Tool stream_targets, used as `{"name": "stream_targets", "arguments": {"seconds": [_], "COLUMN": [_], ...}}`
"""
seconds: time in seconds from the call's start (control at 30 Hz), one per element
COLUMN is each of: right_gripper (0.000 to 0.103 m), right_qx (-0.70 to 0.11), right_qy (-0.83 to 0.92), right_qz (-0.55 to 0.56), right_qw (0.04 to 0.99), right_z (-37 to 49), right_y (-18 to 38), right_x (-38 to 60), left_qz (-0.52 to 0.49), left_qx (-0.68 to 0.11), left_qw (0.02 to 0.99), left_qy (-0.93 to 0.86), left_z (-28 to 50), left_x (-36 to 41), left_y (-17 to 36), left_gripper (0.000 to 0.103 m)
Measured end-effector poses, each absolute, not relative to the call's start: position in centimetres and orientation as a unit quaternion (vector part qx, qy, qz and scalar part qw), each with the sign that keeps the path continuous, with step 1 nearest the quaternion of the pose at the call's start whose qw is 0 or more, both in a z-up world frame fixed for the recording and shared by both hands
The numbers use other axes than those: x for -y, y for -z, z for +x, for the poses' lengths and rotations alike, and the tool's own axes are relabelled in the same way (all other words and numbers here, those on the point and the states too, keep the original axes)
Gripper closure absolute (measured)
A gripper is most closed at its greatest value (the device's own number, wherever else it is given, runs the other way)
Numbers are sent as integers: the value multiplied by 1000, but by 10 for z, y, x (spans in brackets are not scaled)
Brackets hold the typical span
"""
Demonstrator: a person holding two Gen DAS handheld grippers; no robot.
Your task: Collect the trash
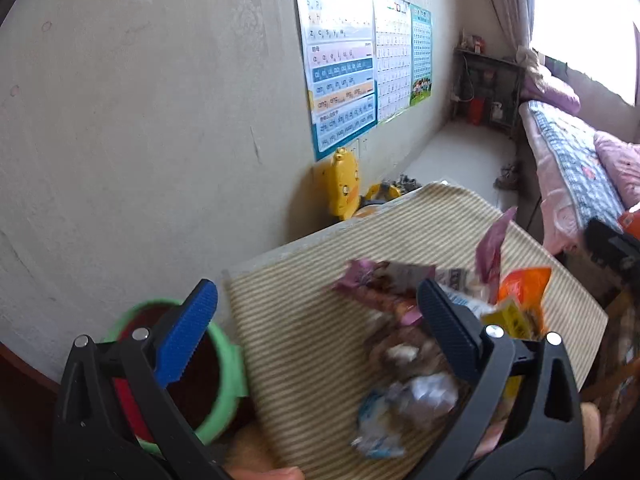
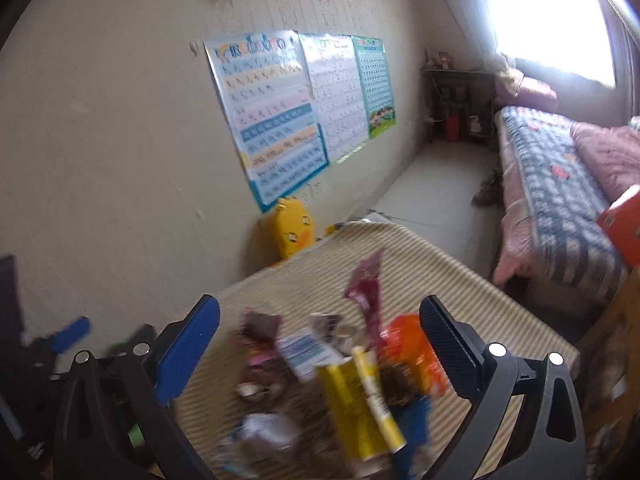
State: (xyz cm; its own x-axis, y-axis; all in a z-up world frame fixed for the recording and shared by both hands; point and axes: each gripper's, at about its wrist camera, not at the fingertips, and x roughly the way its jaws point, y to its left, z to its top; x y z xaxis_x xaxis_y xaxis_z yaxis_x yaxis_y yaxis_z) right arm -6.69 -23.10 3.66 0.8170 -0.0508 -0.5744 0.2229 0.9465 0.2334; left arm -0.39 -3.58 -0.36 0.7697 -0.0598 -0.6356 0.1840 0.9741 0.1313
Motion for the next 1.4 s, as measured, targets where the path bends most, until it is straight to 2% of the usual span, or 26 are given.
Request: {"name": "stream_targets", "arguments": {"seconds": [0.27,0.67,1.4], "right_gripper": [7,7,7], "right_qx": [-275,-229,-262], "right_qy": [94,92,83], "right_qz": [111,118,111], "right_qw": [950,962,955], "right_z": [-107,-115,-107], "right_y": [-53,-60,-32], "right_x": [209,216,215], "left_qz": [43,62,43], "left_qx": [-341,-315,-333], "left_qw": [939,947,942], "left_qy": [23,23,15], "left_z": [-25,-32,-22], "left_x": [1,19,5], "left_y": [0,-15,2], "left_gripper": [5,5,5]}}
